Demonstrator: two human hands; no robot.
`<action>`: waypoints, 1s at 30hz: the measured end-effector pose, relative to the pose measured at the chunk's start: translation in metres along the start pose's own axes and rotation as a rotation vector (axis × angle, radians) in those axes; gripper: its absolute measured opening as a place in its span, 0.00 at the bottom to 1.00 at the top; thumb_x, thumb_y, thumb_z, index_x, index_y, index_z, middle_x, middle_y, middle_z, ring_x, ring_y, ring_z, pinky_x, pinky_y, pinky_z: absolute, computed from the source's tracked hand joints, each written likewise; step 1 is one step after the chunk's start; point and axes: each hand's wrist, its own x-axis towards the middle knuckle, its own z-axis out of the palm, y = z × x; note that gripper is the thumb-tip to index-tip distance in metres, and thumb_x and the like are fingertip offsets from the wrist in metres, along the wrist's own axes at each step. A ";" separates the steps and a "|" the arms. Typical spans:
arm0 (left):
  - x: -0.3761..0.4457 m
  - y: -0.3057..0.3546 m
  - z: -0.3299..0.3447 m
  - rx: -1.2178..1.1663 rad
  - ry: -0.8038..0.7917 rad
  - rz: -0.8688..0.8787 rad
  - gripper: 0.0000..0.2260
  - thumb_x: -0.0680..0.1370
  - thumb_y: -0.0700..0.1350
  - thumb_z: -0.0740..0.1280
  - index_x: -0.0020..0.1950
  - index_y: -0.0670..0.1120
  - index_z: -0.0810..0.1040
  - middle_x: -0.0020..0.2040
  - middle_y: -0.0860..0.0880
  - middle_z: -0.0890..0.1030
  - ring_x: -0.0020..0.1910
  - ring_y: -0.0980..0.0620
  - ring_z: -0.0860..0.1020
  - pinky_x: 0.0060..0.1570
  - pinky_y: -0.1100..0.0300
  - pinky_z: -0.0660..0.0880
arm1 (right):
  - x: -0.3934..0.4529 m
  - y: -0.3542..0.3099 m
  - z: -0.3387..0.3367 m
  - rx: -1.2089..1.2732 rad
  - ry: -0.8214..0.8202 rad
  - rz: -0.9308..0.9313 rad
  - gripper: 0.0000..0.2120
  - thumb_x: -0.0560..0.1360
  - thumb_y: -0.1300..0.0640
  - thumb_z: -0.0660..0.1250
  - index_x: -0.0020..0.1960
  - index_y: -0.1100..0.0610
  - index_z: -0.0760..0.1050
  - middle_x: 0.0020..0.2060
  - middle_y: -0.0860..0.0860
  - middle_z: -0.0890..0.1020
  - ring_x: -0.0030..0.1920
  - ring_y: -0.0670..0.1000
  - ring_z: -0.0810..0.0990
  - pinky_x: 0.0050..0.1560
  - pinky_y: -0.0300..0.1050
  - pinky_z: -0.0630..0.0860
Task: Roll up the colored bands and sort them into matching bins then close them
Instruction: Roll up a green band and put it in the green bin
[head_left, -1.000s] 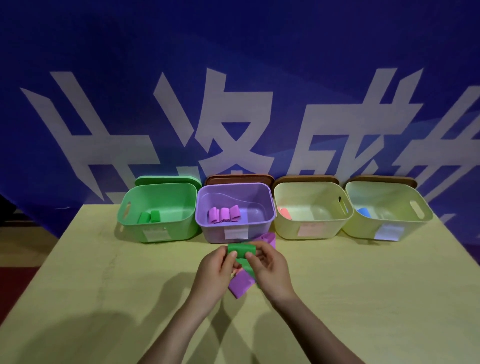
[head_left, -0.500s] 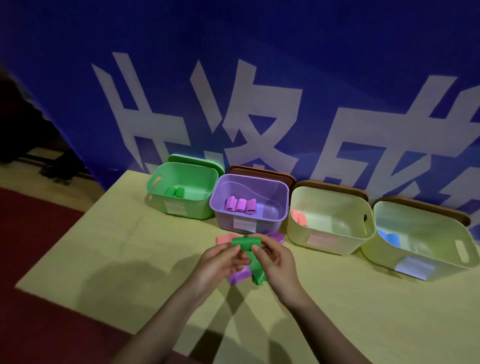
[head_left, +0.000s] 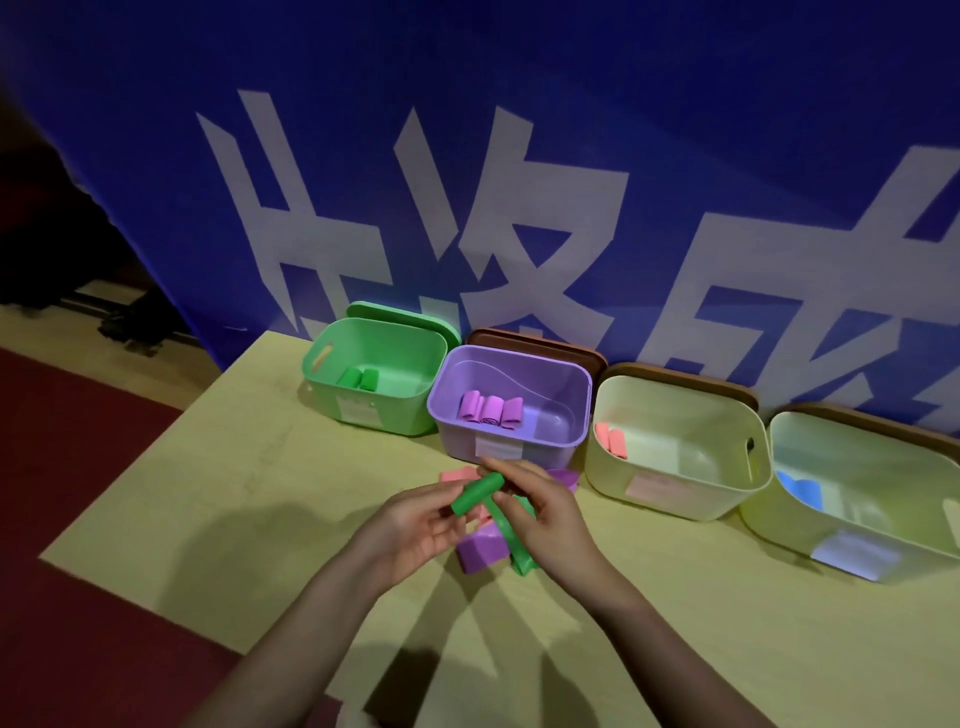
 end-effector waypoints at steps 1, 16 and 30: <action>0.004 0.003 -0.005 -0.001 -0.003 0.025 0.09 0.79 0.36 0.61 0.54 0.37 0.79 0.41 0.42 0.83 0.37 0.51 0.82 0.35 0.66 0.78 | 0.004 -0.002 0.006 0.043 0.004 0.037 0.19 0.75 0.63 0.64 0.62 0.46 0.74 0.56 0.41 0.79 0.57 0.40 0.77 0.57 0.31 0.70; 0.044 0.112 -0.130 0.373 0.109 0.367 0.07 0.73 0.32 0.69 0.47 0.42 0.83 0.43 0.45 0.85 0.42 0.54 0.81 0.44 0.67 0.76 | 0.129 -0.016 0.148 0.313 0.109 0.452 0.05 0.76 0.64 0.68 0.43 0.65 0.78 0.31 0.53 0.76 0.33 0.46 0.75 0.37 0.35 0.73; 0.136 0.178 -0.150 0.032 -0.064 0.104 0.09 0.78 0.38 0.64 0.56 0.39 0.80 0.49 0.42 0.84 0.47 0.48 0.81 0.46 0.60 0.78 | 0.210 0.020 0.165 0.428 0.214 0.427 0.20 0.74 0.53 0.70 0.64 0.52 0.75 0.43 0.52 0.80 0.46 0.47 0.78 0.48 0.40 0.75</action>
